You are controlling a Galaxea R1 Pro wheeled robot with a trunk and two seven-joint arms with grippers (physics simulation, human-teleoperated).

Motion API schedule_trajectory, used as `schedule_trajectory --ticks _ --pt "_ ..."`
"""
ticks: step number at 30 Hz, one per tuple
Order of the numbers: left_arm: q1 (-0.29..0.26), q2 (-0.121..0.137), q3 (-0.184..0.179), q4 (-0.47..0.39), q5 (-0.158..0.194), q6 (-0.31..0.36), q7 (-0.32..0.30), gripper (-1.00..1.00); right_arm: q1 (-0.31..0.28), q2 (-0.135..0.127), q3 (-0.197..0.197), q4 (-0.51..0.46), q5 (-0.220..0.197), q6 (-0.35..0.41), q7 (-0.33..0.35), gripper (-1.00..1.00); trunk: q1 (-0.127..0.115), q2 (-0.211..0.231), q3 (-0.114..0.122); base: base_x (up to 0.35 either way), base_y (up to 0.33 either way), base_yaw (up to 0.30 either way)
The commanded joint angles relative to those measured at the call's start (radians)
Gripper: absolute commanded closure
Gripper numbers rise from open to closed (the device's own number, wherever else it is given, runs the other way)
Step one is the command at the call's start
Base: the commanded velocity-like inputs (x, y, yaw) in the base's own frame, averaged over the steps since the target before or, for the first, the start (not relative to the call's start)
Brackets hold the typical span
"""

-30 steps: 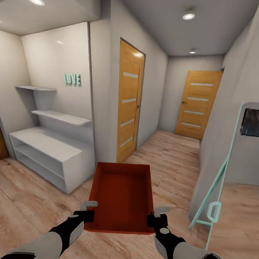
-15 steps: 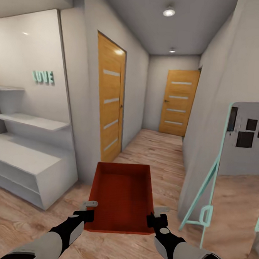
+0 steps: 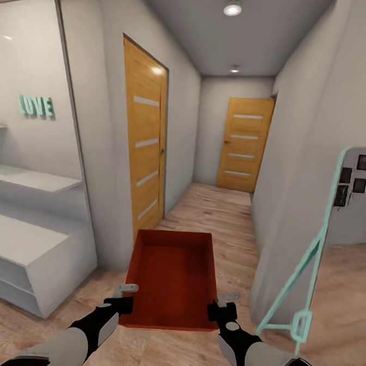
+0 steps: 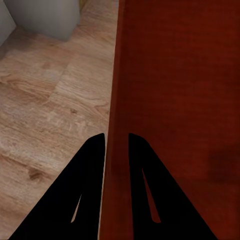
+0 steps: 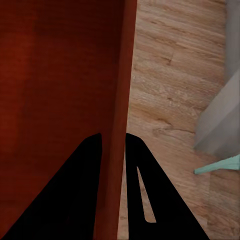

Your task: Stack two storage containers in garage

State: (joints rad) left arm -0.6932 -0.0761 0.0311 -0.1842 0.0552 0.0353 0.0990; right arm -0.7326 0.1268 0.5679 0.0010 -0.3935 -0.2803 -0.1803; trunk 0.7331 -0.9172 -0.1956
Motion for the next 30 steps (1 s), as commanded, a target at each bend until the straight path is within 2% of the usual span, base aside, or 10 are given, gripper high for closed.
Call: schedule_trajectory --ticks 1,8,30 --pt "0.000 -0.001 -0.002 -0.004 -0.003 -0.054 0.008 1.00 -0.001 0.001 -0.037 0.001 0.005 0.003 0.009 1.00 0.001 -0.001 -0.001 0.322 0.089 -0.001" --pt "0.000 -0.001 -0.002 -0.004 -0.003 -0.054 0.008 1.00 -0.001 0.002 -0.037 0.001 0.005 0.003 0.010 1.00 0.001 -0.001 -0.001 0.321 0.089 -0.033" --pt "0.000 -0.001 -0.002 -0.004 -0.003 -0.054 0.008 1.00 -0.001 0.001 -0.037 0.001 0.005 0.003 0.010 1.00 0.001 -0.001 0.009 0.321 0.100 -0.232"
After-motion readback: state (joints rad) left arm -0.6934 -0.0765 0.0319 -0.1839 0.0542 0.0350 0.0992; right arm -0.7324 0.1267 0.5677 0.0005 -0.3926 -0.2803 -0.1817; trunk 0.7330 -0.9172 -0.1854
